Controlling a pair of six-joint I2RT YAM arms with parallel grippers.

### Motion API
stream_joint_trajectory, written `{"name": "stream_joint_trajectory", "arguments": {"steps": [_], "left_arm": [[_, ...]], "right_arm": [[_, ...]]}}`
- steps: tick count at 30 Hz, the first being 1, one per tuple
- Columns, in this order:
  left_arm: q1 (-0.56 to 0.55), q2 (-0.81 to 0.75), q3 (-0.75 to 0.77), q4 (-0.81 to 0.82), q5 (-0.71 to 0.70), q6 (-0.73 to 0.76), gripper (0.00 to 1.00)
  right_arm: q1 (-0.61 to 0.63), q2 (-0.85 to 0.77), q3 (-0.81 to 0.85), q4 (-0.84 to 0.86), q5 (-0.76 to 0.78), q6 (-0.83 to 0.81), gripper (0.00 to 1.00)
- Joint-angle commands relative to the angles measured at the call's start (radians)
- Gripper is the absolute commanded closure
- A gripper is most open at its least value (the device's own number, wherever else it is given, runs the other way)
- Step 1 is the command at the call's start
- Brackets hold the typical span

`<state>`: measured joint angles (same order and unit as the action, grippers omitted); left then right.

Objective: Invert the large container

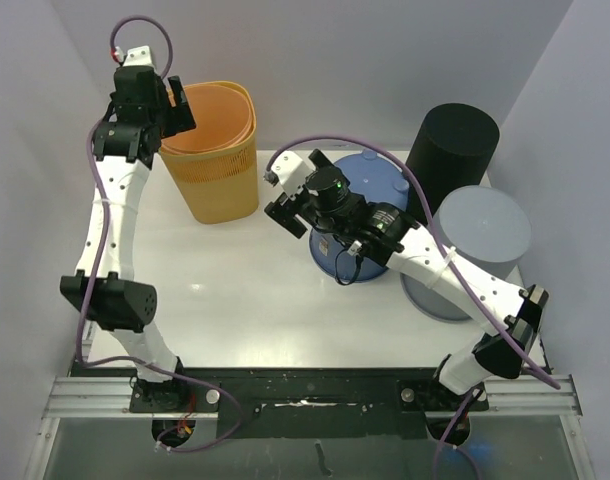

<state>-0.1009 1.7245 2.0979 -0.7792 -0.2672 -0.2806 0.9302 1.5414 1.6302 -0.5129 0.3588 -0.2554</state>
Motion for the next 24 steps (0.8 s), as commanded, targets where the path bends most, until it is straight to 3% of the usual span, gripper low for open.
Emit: {"name": "stream_joint_trajectory", "arguments": {"steps": [1,5,11,17,24], "left_arm": [[0.007,0.073,0.165,-0.063,0.152,0.074,0.26],[-0.017,0.088,0.155,0.007,0.269,0.119,0.31],[-0.040,0.127,0.174,0.056,0.465,0.208,0.30],[-0.084,0.288,0.372,-0.070,0.437,0.274,0.29],[-0.109,0.358,0.387,-0.004,0.462,0.260,0.28]], "right_arm": [[-0.006,-0.029,-0.021,-0.044,0.012,-0.006,0.02],[-0.010,-0.086,-0.075,-0.034,0.040,-0.006,0.02],[-0.011,-0.147,-0.141,-0.030,0.047,-0.006,0.02],[-0.012,-0.165,-0.161,-0.034,0.056,-0.006,0.02],[-0.015,-0.155,-0.153,-0.043,0.056,-0.006,0.02]]}}
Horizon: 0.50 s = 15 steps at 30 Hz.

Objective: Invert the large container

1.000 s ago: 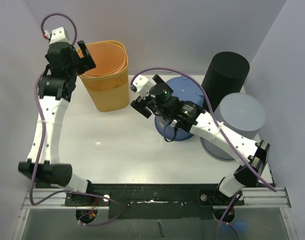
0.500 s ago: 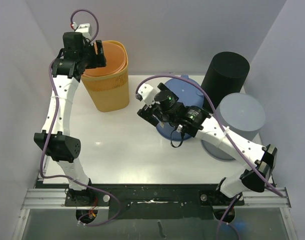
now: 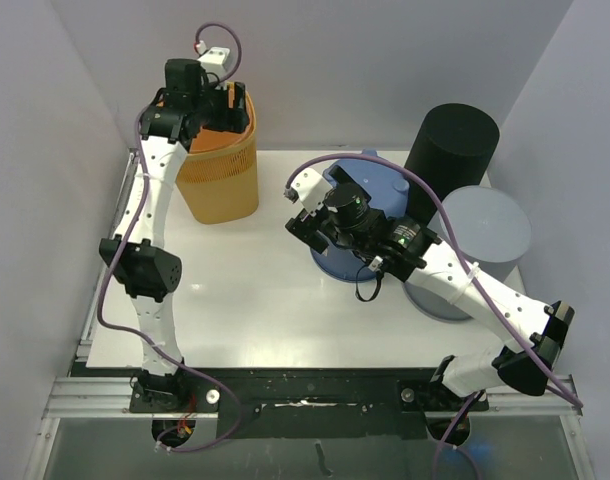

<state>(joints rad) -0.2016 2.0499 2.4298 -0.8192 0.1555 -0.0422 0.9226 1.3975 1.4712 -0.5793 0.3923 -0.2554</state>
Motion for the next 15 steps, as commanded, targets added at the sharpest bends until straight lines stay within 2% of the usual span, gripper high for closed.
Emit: {"name": "stream_joint_trajectory", "arguments": {"steps": [1,7,8,9,13,15], "left_arm": [[-0.010,0.050,0.071,0.023,0.041,0.023,0.28],[-0.015,0.080,0.036,0.003,0.024,0.018,0.28],[-0.015,0.079,0.028,0.004,0.021,0.015,0.29],[-0.015,0.078,0.022,0.007,0.019,0.015,0.30],[-0.021,0.079,0.010,0.006,0.005,0.024,0.45],[-0.026,0.077,0.007,0.006,0.005,0.034,0.57]], "right_arm": [[-0.007,-0.010,0.005,0.023,0.025,-0.006,0.02],[-0.006,-0.001,0.004,0.015,0.013,-0.006,0.02],[-0.004,0.007,0.009,0.008,0.005,0.505,0.02],[0.004,0.016,0.014,-0.001,0.003,0.606,0.02],[0.030,0.046,0.020,-0.072,0.048,0.618,0.01],[0.030,0.035,0.001,-0.103,0.051,0.643,0.01]]}}
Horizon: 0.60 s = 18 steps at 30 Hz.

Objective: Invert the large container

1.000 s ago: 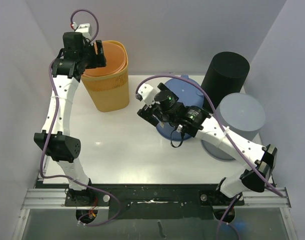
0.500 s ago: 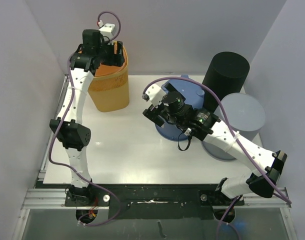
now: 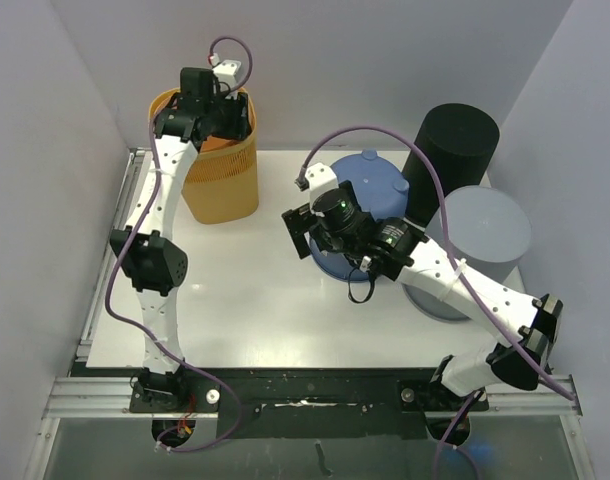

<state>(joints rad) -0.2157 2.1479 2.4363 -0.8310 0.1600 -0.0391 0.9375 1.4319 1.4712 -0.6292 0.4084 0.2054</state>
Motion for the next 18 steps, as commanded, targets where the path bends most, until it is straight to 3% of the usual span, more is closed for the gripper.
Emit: {"name": "stream_joint_trajectory", "arguments": {"steps": [1,5,8,10,13,18], "left_arm": [[-0.016,-0.025,-0.002,0.018,0.001,0.035,0.62],[-0.033,-0.043,-0.023,0.024,-0.004,0.042,0.85],[-0.044,-0.056,-0.026,0.025,-0.010,0.039,0.98],[-0.050,-0.070,-0.030,0.033,-0.012,0.033,1.00],[-0.056,-0.102,-0.066,0.066,0.011,0.017,1.00],[-0.080,-0.149,-0.145,0.087,-0.030,-0.023,1.00]], "right_arm": [[0.016,-0.011,-0.013,-0.057,0.033,0.193,0.01],[0.018,-0.063,-0.069,-0.068,-0.012,0.220,0.02],[0.017,-0.073,-0.123,-0.092,-0.040,0.259,0.08],[0.016,-0.073,-0.182,-0.088,-0.034,0.278,0.16],[-0.018,-0.070,-0.252,-0.053,0.041,0.294,0.36],[-0.189,-0.023,-0.262,0.109,0.039,0.204,0.44]]}}
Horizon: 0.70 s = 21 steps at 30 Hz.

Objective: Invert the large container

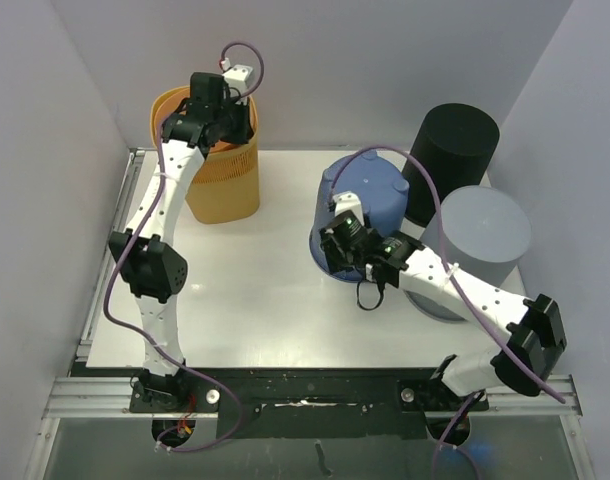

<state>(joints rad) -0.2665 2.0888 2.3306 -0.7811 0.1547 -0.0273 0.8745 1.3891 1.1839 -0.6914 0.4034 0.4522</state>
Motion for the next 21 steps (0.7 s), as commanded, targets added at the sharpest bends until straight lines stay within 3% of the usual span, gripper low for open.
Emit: {"name": "stream_joint_trajectory", "arguments": {"steps": [1,10,16,21], "left_arm": [[-0.028,-0.105,-0.057,0.044,-0.025,-0.037,1.00],[-0.014,-0.186,-0.088,0.073,-0.052,-0.045,1.00],[-0.008,-0.232,-0.100,0.064,-0.055,-0.055,1.00],[-0.007,-0.295,-0.162,0.093,-0.055,-0.079,1.00]], "right_arm": [[-0.169,0.053,0.040,0.193,0.030,-0.064,0.44],[-0.401,0.357,0.392,0.242,-0.042,-0.232,0.37],[-0.413,0.432,0.516,0.205,-0.086,-0.203,0.35],[-0.383,0.451,0.520,0.309,-0.112,-0.183,0.32]]}}
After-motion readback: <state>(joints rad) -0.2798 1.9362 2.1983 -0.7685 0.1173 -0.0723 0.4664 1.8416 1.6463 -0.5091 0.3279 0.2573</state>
